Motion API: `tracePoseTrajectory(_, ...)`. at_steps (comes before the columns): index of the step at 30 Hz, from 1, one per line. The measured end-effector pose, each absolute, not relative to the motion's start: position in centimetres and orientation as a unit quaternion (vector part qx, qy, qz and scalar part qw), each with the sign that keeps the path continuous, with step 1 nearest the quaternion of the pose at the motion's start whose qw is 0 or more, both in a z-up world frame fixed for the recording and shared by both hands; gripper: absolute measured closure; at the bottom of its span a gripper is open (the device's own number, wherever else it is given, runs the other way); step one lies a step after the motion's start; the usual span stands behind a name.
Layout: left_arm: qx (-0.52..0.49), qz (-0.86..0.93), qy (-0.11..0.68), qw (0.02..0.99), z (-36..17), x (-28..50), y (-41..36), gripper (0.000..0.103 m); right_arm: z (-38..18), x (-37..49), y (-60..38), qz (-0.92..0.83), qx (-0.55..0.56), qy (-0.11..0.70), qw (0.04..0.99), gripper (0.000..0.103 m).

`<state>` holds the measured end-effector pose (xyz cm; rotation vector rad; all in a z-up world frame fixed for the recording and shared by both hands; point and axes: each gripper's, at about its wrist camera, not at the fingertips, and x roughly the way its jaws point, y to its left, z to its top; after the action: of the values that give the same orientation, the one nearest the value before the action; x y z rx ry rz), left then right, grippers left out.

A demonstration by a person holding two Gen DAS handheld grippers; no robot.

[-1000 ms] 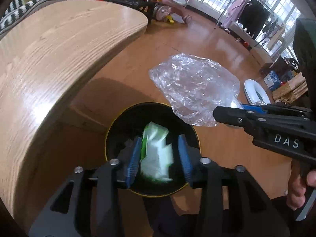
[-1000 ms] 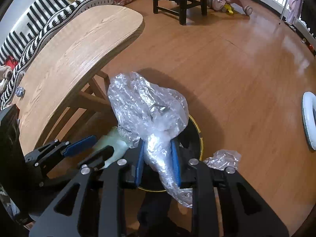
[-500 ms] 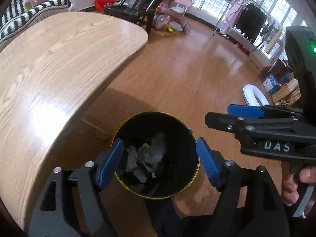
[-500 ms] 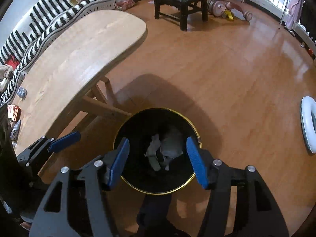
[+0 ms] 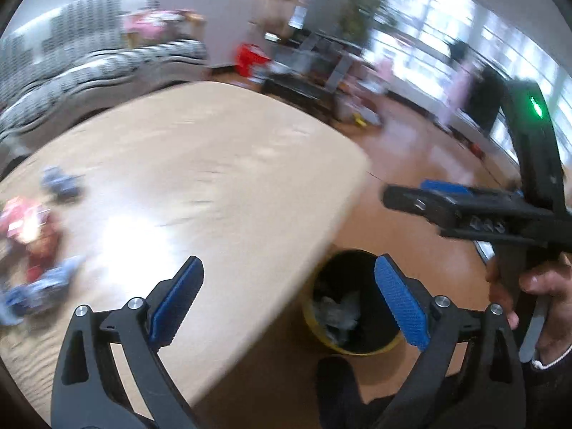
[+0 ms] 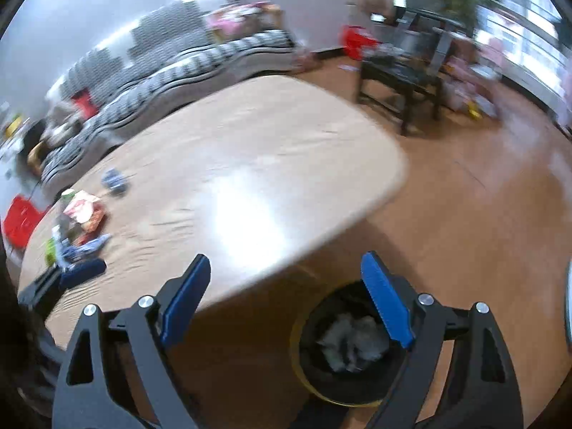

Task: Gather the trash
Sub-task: 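Swing both tools back toward the table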

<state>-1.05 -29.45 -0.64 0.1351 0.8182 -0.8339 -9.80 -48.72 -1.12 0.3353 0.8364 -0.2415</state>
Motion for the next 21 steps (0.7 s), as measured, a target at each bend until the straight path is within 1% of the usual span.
tracePoseTrajectory(4, 0.025, -0.314, 0.396, 0.863, -0.1, 2.1, -20.9, 0.009, -0.3, -5.5, -43.0, -0.053, 0.135, 0.408, 0.901, 0.02)
tracePoseTrajectory(11, -0.021, -0.195, 0.394, 0.898, 0.5, 4.7, -7.9, 0.008, 0.2, 0.6, -31.1, 0.062, 0.085, 0.416, 0.903, 0.02)
tracePoseTrajectory(16, -0.02, -0.128, 0.398, 0.908, -0.5, 5.3, -1.0, 0.008, -0.7, 3.5, -23.8, 0.117, 0.041, 0.421, 0.899, 0.02)
tracePoseTrajectory(21, -0.03, -0.106, 0.411, 0.905, -1.5, 6.4, 2.5, 0.008, -2.1, 5.2, -19.7, 0.139, 0.016, 0.43, 0.892, 0.02)
